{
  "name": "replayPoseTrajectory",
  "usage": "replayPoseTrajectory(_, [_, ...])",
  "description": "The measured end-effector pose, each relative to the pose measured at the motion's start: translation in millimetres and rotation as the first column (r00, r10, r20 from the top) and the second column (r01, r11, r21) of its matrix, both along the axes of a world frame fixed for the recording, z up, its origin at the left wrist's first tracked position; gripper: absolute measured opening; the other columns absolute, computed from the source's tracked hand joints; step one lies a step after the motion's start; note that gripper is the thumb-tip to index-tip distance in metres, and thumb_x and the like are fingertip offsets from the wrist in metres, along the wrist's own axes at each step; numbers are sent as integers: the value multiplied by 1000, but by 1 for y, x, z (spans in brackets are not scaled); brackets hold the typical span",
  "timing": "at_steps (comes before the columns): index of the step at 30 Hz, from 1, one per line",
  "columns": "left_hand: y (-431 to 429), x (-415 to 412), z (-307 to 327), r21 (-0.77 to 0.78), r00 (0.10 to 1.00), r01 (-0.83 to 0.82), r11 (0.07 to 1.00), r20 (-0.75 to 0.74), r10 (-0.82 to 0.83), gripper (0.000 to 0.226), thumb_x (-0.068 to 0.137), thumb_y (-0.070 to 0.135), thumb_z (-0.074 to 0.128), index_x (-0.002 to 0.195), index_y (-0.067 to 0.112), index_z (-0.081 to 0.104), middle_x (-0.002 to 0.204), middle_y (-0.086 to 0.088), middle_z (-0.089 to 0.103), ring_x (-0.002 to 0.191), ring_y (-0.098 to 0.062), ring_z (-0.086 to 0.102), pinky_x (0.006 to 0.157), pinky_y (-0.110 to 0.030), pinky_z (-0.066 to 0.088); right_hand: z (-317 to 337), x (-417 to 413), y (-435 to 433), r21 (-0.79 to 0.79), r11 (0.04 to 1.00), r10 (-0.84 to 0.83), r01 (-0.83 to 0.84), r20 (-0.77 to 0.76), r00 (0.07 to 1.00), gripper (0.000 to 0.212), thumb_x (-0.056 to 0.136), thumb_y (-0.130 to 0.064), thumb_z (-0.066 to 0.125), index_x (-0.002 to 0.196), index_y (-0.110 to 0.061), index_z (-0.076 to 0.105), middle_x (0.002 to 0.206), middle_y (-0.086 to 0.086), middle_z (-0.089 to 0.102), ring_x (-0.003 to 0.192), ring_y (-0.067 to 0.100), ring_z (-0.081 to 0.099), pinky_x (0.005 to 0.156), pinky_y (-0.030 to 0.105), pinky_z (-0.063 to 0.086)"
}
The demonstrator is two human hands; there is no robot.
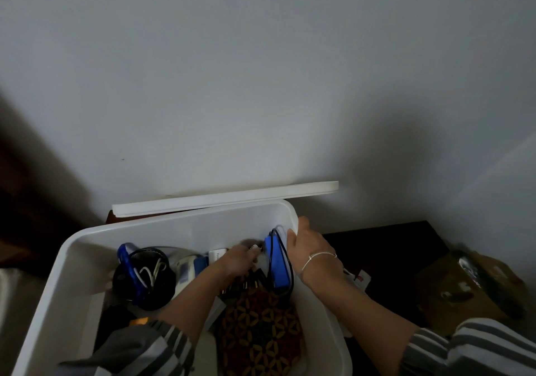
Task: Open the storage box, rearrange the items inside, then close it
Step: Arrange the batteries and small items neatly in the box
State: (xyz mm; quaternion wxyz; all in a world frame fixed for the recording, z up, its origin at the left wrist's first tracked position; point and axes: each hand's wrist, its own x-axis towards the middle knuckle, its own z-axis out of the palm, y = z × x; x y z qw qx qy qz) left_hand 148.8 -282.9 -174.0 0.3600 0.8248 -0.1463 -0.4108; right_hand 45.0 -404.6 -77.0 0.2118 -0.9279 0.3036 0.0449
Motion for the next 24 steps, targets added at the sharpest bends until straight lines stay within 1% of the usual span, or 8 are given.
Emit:
replayPoseTrajectory(2, [-1,3,-1,49,999,48,998,19,-49,35,105,34,32,97,13,59,81,0,61,68,-10,54,54,-20,42,0,0,-1,-3,1000,1,-1,1,1000,31,99,-35,30,120,-13,36,94,12,64,86,29,63,68,37,48])
replayPoseTrajectory(3, [-2,3,-2,54,994,81,995,67,-84,35,106,31,32,107,10,59,90,-2,62,75,-12,56,61,-21,44,0,0,-1,-5,1000,2,-2,2,1000,31,99,-35,30,119,-13,36,94,12,64,86,30,63,70,39,50])
replayPoseTrajectory(5, [-4,3,-5,89,951,189,978,232,-205,34,104,21,36,130,8,54,121,-8,61,106,-20,59,85,-25,44,0,0,-1,-4,1000,-1,1,3,1000,31,99,-35,31,119,-12,36,95,12,64,87,30,63,72,40,51])
replayPoseTrajectory(7, [-7,3,-9,178,877,283,942,349,-330,38,100,15,44,137,11,51,140,-8,52,125,-24,51,101,-28,39,0,0,-1,2,1000,-1,1,6,1000,32,99,-36,31,120,-12,36,94,13,64,87,30,63,73,41,51])
replayPoseTrajectory(10, [-12,-2,-11,372,779,278,885,452,-435,35,94,20,56,128,14,57,134,-7,56,118,-23,56,96,-33,46,0,1,-1,4,1000,-4,4,0,1000,32,99,-36,31,120,-13,36,95,12,64,88,30,63,74,42,52])
replayPoseTrajectory(15, [-15,-17,-14,483,643,201,852,591,-487,47,94,16,55,139,10,43,142,-10,42,107,-25,62,85,-35,51,-1,1,-1,-3,1000,-3,3,-1,1000,29,99,-36,31,116,-13,36,94,12,64,85,29,63,71,39,51])
replayPoseTrajectory(18, [-10,-20,-14,498,629,163,852,612,-478,42,92,13,57,132,8,45,140,-11,38,96,-25,65,79,-35,52,-1,1,-1,-7,1000,-2,2,0,1000,30,99,-35,32,117,-13,37,94,12,64,86,30,63,71,40,51])
replayPoseTrajectory(24, [2,-19,-16,474,615,125,871,652,-443,33,93,14,54,126,9,52,136,-11,43,97,-25,64,80,-34,50,0,0,-1,7,1000,0,0,-13,1000,31,99,-35,31,120,-13,35,94,12,64,87,29,63,75,43,53])
